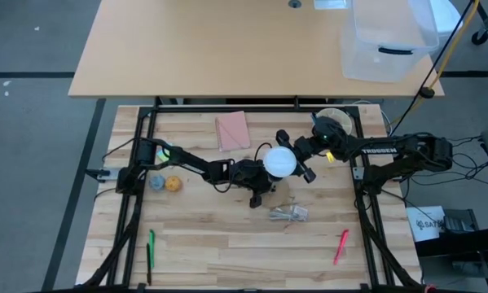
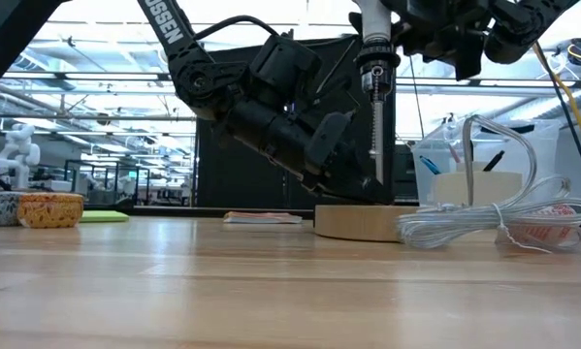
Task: Screw lightbulb
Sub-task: Remove the lightbulb from the lamp
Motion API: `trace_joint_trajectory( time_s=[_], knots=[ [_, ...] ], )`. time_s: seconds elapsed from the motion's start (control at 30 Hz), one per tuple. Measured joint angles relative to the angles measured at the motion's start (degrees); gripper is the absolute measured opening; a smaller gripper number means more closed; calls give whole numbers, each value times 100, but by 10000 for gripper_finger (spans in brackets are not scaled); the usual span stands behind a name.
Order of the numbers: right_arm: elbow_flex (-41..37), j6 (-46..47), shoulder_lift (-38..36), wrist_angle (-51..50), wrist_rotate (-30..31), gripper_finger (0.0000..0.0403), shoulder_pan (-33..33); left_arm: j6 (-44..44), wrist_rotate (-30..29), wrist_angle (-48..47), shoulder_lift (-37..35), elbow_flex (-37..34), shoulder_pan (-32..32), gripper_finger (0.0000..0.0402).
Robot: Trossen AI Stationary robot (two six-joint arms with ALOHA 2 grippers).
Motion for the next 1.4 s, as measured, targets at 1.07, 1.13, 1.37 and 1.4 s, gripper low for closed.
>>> trace_joint_trajectory(
  time_s=[1.07,1.13,1.37,1.4],
  knots=[
    [-11,-475,-2623,-3740,2456,261,368,-15,-11,31,0,-4,33,41],
    [-11,-483,-2913,-4128,2919,261,455,-16,-12,31,0,-4,32,41],
    [-14,-278,-3994,-5232,4672,245,937,-17,-31,42,0,-7,28,41],
    [-45,-220,-4115,-5245,4776,242,1020,-16,-37,51,0,-10,28,41]
  ],
)
